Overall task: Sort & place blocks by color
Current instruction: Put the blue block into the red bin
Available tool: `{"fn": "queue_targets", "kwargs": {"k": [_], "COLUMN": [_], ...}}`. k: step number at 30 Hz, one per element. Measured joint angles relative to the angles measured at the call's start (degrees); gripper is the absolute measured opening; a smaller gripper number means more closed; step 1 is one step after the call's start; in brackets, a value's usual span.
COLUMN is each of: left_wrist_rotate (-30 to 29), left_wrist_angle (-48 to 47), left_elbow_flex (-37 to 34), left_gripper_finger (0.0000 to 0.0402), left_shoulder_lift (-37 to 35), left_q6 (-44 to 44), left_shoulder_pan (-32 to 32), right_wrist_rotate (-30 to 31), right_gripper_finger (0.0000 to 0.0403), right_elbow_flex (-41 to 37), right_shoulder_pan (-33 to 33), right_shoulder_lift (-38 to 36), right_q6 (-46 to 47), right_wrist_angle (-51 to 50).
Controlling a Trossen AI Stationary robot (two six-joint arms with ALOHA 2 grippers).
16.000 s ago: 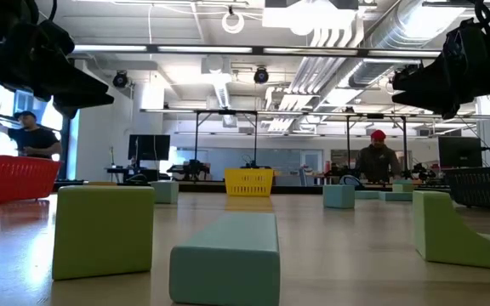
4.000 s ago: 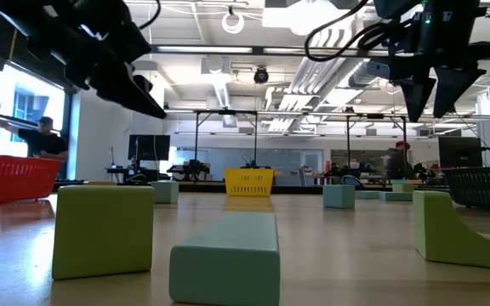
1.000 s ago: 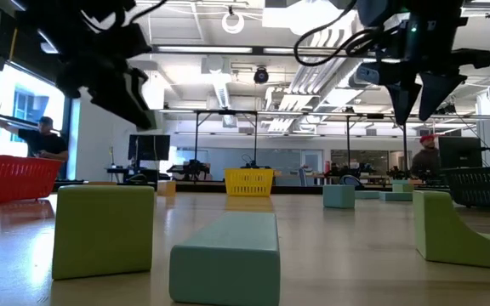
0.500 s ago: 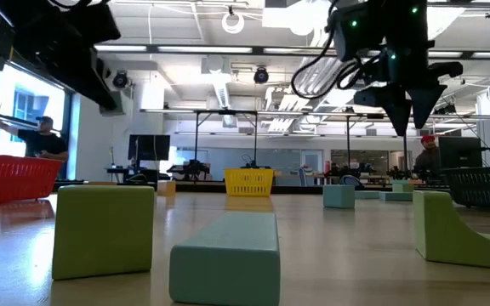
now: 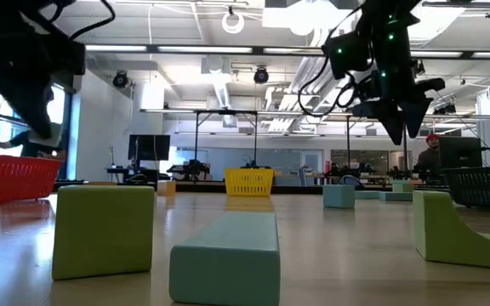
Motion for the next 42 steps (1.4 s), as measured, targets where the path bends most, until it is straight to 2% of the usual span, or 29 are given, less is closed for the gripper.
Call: {"fn": "queue_targets", "kwargs": {"k": [5,14,20,26,32,42], "left_wrist_rotate": [1.7,1.4,1.4,1.0,-0.5,-0.9], "left_wrist_angle": [-4.0,-6.1,-6.4,-6.6,-6.5,-6.9], "left_elbow_flex": [0.0,0.0,0.0,0.0,0.0,0.0], "left_gripper_finger": [0.0105,0.0106,0.0114,0.0115,0.0117,0.0119], "left_shoulder_lift": [0.0,0.0,0.1,1.1,3.6,7.2], "left_q6": [-2.0,-3.3,-10.6,-15.8,-17.1,-17.1], "left_shoulder_pan": [0.0,0.0,0.8,1.0,2.7,6.0], "right_wrist_rotate": [-2.5,-7.5,-11.9,-12.7,-12.7,-12.4], "right_gripper_finger": [0.0181,0.0181,0.0181,0.0181,0.0181,0.0181], "right_elbow_flex": [0.0,0.0,0.0,0.0,0.0,0.0], "right_shoulder_pan": [-5.0,-12.4,-17.3,-21.3,-23.7,-23.8], "right_shoulder_lift": [0.0,0.0,0.0,0.1,0.1,0.1], "right_q6": [-5.8,-9.6,-11.7,-13.5,-15.5,-16.9], "right_wrist_angle": [2.8,3.3,3.3,4.0,7.4,8.3]}}
